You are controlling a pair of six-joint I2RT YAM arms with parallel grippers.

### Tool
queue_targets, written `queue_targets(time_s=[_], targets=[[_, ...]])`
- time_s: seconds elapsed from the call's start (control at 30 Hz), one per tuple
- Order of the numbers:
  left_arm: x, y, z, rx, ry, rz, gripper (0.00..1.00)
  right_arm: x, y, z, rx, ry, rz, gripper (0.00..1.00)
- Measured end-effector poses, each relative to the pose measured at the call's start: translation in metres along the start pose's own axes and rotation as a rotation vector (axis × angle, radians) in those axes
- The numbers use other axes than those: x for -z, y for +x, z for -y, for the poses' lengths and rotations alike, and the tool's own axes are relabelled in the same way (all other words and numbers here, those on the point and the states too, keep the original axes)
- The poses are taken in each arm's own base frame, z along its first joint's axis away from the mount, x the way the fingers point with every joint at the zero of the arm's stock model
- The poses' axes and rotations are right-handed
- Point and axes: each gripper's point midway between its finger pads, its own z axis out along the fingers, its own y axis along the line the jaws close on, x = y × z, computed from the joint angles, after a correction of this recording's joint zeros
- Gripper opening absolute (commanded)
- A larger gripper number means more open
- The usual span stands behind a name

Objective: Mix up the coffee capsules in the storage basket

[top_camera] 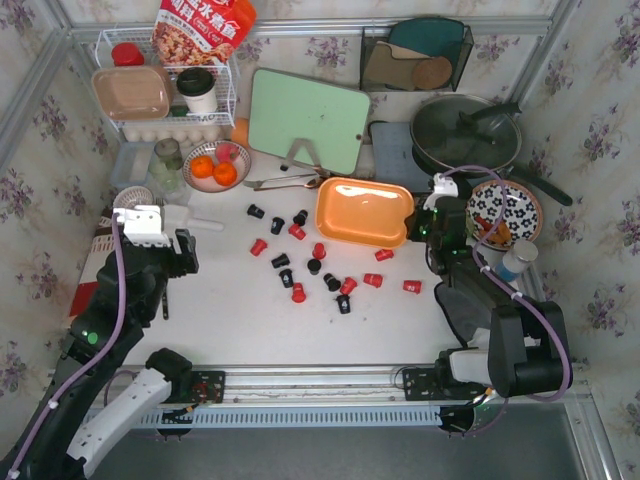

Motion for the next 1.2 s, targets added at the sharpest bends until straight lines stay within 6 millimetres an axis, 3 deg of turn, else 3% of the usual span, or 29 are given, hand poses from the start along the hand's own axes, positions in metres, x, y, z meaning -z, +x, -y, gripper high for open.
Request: queue_targets(time_s=[0.57, 0.9, 1.2], targets=[[0.006, -0.002, 0.002, -0.008, 0.032, 0.031, 0.75, 0.003, 0.025, 0.022, -0.075, 0.091, -0.094, 0.00], [0.005, -0.001, 0.003, -0.010, 0.035, 0.026, 0.75, -0.005, 0.040, 0.012, -0.162, 0.049, -0.158, 0.00], [0.003, 0.001, 0.004, -0.016, 0.034, 0.016, 0.75, -0.013, 0.041, 0.014, -0.199, 0.079, -0.193, 0.17]])
